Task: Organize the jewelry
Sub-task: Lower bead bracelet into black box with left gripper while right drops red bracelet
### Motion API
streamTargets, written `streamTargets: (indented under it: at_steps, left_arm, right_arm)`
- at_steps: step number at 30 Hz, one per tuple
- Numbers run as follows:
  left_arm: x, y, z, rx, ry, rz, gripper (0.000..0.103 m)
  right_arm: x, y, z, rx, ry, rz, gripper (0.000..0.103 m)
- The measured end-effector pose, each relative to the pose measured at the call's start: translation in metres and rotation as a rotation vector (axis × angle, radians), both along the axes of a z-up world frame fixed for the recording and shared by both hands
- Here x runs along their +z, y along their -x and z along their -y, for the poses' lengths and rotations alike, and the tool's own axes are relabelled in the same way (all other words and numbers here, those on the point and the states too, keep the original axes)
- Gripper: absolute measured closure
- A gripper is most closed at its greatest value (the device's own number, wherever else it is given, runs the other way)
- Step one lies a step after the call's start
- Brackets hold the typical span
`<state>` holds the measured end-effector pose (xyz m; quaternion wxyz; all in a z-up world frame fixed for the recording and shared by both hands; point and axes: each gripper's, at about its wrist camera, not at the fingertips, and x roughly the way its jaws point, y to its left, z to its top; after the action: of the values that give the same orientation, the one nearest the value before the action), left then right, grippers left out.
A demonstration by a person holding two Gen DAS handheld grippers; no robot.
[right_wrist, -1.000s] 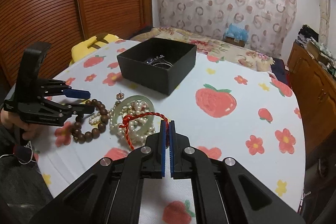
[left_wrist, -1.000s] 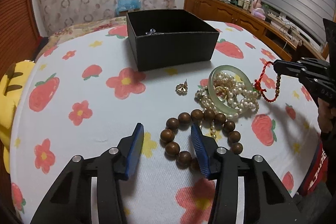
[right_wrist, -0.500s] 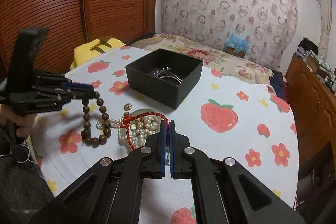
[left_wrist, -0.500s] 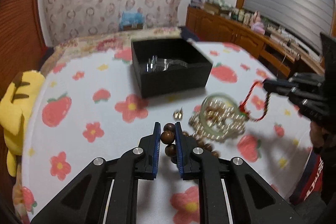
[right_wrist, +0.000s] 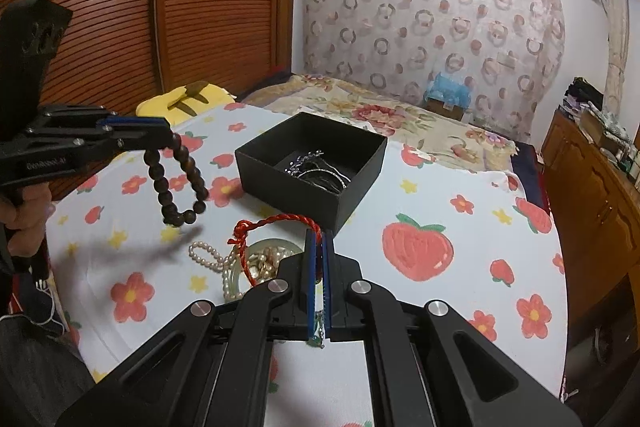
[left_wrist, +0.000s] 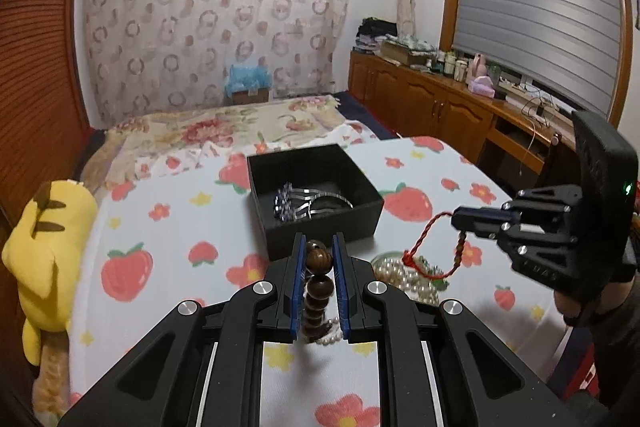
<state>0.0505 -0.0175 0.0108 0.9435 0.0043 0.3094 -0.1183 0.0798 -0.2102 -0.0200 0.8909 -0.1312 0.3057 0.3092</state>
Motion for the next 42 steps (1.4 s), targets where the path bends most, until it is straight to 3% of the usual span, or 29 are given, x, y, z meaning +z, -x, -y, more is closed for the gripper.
streamTargets:
  at_steps: [9,23,30,42]
  left_arm:
    - [0.023,-0.010,-0.002,0.018,-0.008,0.060,0.091]
    - [0.049,-0.060,-0.001,0.033,-0.037,0.091,0.091]
    - [0.041,-0.089,-0.001,0.038,-0.042,0.060,0.091]
    - [-0.002,-0.117,0.004,0.029,-0.029,-0.032,0.091]
  right_arm:
    - [0.014,-0.017,-0.009,-0.022,0.012,0.041,0.100]
    - [0.040,-0.070,-0.021,-0.080,0.003,0.093,0.100]
    - [0.035,-0.090,-0.031,-0.099,0.020,0.094,0.100]
    - [0.018,-0.112,-0.033,-0.117,0.020,0.055,0.100]
